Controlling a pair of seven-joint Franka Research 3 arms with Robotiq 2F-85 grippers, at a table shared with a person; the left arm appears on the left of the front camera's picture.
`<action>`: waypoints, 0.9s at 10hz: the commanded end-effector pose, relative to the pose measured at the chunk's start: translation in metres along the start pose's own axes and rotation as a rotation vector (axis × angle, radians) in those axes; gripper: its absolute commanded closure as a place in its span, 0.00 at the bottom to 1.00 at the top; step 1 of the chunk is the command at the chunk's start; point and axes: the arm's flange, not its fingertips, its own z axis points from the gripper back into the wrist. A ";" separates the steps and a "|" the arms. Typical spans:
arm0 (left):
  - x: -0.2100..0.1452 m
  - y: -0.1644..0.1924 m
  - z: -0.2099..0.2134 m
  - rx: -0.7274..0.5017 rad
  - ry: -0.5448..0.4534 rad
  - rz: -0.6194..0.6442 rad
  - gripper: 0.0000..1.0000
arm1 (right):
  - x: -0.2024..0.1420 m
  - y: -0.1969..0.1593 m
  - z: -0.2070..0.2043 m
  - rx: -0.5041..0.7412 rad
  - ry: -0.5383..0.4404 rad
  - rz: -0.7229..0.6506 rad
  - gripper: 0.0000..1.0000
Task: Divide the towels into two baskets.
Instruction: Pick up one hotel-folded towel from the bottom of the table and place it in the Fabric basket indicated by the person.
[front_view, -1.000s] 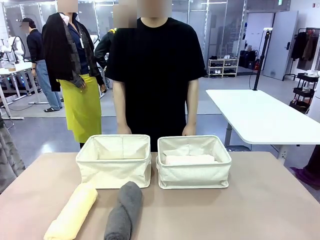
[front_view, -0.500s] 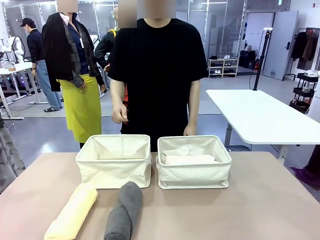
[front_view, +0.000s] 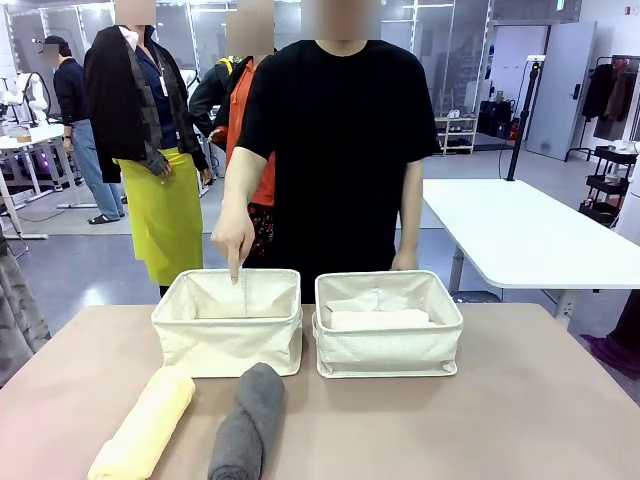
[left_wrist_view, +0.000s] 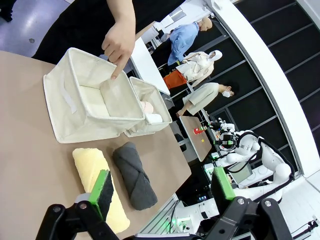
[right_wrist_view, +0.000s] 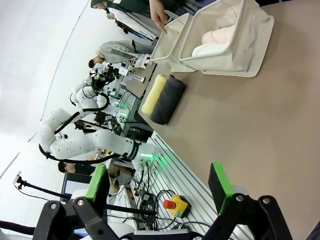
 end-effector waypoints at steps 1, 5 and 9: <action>-0.001 -0.002 0.003 -0.014 -0.006 -0.010 0.00 | 0.000 0.006 0.000 0.007 -0.003 0.005 0.00; -0.001 -0.009 -0.016 0.016 0.035 -0.013 0.00 | 0.000 0.006 0.000 0.007 -0.003 0.005 0.00; -0.018 -0.041 -0.093 0.094 0.263 -0.052 0.00 | 0.000 0.006 0.000 0.007 -0.003 0.005 0.00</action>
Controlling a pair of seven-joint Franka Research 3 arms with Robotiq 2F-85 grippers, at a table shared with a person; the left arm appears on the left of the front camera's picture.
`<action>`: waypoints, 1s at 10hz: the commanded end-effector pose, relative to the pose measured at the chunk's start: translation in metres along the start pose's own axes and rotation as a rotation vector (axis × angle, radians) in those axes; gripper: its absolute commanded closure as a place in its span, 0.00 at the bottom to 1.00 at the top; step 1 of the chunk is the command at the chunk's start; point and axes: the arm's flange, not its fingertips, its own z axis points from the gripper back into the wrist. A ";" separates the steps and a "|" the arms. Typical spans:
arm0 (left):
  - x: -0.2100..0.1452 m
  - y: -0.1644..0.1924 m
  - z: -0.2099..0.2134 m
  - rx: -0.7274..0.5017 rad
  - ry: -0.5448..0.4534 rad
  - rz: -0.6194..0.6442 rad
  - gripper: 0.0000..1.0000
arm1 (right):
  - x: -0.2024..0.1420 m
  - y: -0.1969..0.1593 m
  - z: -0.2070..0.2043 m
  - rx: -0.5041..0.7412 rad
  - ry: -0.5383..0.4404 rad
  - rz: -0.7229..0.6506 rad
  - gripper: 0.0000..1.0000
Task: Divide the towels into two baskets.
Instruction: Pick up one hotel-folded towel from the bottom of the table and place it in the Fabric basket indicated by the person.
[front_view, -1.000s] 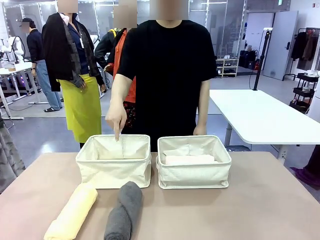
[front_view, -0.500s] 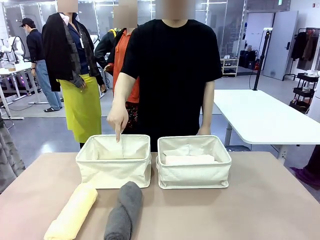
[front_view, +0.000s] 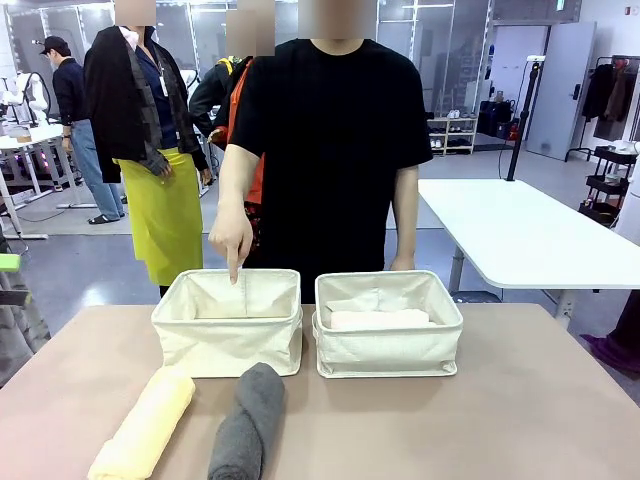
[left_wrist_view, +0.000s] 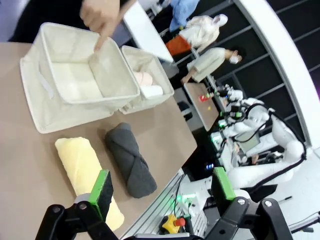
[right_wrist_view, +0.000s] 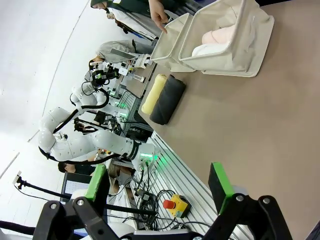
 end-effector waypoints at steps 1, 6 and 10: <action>-0.021 -0.025 -0.037 0.131 0.105 -0.010 0.00 | -0.001 0.006 0.000 0.007 -0.004 0.005 0.00; -0.045 -0.027 -0.116 0.541 0.377 -0.015 0.00 | -0.001 0.006 0.000 0.007 -0.004 0.005 0.00; -0.081 -0.005 -0.155 0.701 0.467 -0.011 0.00 | -0.001 0.006 0.000 0.007 -0.004 0.005 0.00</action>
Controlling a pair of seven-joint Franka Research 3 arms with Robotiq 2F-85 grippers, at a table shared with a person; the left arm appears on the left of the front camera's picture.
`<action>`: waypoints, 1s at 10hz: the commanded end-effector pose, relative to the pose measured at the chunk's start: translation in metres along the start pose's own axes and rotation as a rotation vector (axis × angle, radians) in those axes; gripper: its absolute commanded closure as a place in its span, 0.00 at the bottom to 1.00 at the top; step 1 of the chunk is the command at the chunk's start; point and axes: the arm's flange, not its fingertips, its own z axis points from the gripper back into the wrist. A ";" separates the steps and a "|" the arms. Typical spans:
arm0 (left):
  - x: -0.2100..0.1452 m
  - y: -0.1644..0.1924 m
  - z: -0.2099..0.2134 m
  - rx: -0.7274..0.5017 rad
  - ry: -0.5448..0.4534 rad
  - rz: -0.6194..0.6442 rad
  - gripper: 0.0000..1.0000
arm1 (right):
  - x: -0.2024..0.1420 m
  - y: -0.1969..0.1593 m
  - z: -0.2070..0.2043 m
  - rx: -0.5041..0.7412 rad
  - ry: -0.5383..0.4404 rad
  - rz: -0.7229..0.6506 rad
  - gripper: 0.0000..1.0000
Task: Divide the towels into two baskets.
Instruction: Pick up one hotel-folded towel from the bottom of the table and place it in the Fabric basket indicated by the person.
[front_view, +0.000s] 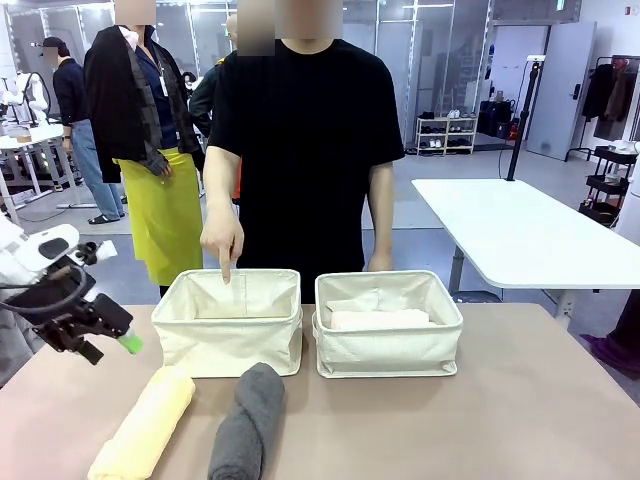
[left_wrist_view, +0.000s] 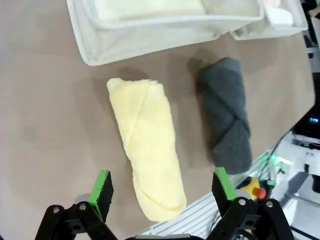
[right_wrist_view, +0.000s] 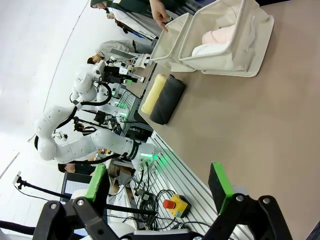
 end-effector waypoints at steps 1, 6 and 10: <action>-0.076 -0.008 -0.042 0.115 0.010 0.018 0.00 | -0.001 0.006 0.001 0.008 -0.005 0.005 0.00; -0.105 -0.016 -0.090 0.228 0.021 0.027 0.00 | -0.001 0.006 0.001 0.008 -0.005 0.005 0.00; -0.126 -0.017 -0.115 0.248 0.109 0.039 0.00 | -0.001 0.006 0.001 0.008 -0.005 0.005 0.00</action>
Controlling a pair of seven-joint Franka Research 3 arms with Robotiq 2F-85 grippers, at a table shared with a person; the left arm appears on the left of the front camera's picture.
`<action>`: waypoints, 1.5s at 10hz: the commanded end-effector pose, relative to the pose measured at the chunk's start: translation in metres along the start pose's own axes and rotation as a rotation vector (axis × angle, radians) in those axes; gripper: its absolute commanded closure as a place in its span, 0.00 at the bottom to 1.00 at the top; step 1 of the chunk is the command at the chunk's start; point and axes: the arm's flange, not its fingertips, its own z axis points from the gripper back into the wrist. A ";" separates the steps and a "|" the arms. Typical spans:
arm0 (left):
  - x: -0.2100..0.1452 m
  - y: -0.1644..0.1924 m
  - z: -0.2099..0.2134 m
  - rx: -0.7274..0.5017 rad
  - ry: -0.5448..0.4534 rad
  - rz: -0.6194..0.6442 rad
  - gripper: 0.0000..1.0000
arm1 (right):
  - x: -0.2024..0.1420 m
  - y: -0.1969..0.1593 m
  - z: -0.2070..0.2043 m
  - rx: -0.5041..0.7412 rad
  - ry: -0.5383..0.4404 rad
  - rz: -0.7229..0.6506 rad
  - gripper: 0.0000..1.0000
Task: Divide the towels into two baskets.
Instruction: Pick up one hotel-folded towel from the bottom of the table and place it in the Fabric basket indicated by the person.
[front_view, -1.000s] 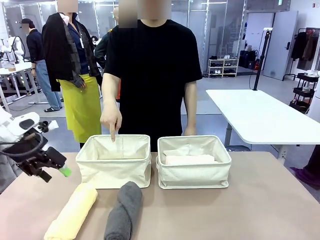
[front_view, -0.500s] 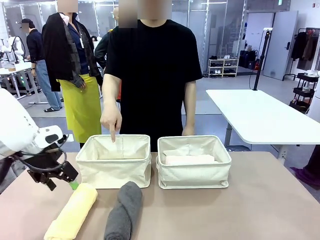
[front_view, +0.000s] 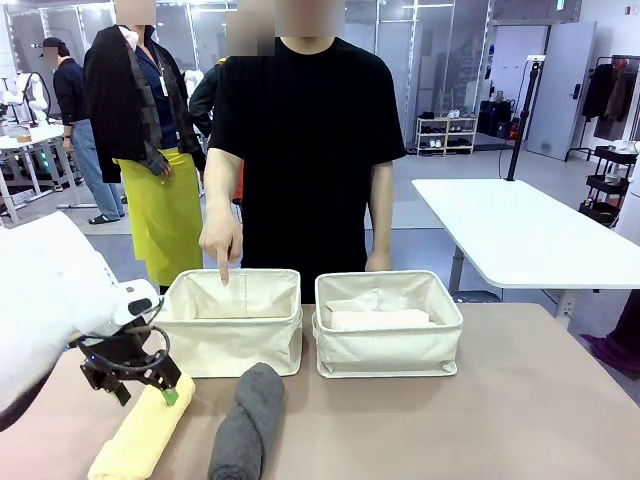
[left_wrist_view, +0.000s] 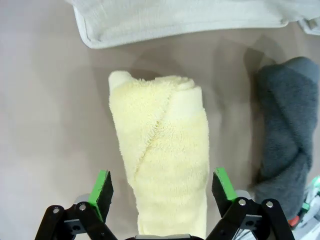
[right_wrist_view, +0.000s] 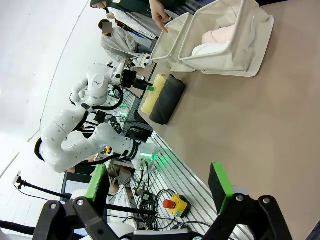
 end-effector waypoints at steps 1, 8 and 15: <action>-0.129 0.007 -0.031 0.021 0.009 0.000 0.00 | -0.001 0.006 0.001 0.008 -0.005 0.005 0.00; -0.132 0.002 -0.032 -0.015 0.050 -0.019 0.38 | -0.001 0.006 0.001 0.008 -0.005 0.005 0.00; -0.012 -0.014 -0.030 0.003 0.068 -0.012 0.42 | -0.001 0.006 0.001 0.008 -0.005 0.005 0.00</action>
